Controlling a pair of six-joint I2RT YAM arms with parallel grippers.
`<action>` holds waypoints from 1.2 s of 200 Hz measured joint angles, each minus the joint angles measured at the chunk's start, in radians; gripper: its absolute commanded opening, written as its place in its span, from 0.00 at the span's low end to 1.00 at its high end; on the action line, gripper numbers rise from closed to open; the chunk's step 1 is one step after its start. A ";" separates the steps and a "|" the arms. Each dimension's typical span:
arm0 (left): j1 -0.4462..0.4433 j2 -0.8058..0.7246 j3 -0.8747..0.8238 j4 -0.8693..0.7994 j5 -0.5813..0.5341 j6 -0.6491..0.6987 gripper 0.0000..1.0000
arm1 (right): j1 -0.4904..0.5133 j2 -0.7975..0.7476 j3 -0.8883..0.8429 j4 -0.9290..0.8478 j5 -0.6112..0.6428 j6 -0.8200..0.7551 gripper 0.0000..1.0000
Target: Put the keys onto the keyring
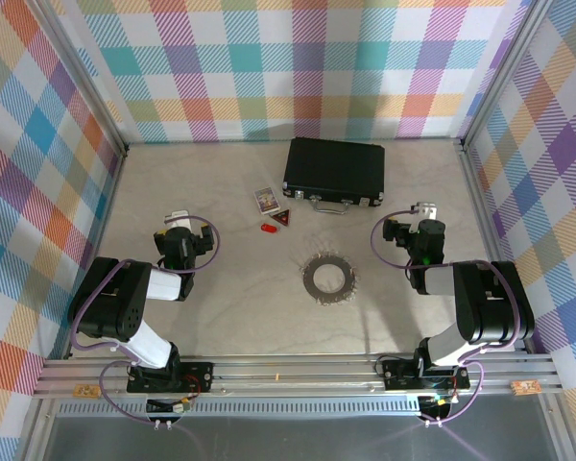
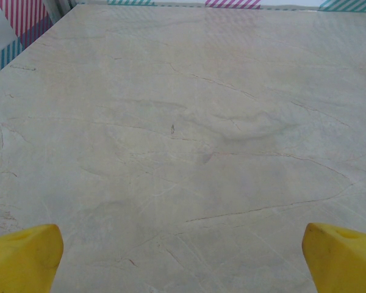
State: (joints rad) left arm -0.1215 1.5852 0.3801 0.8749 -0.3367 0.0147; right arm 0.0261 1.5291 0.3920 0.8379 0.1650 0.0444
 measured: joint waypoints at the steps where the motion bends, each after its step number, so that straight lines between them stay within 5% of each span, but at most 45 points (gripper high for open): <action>1: 0.000 0.000 0.000 0.000 0.000 0.000 1.00 | 0.000 0.000 0.000 0.000 0.000 0.000 0.99; 211: 0.000 -0.016 0.000 -0.009 0.016 0.001 1.00 | 0.002 -0.004 0.000 -0.005 -0.002 -0.002 0.99; 240: 0.000 -0.131 0.001 -0.080 0.031 0.000 1.00 | 0.027 -0.114 0.024 -0.153 0.022 -0.007 0.99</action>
State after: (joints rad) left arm -0.1219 1.4540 0.3809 0.7944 -0.3061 0.0151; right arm 0.0532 1.4151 0.4160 0.6846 0.1867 0.0372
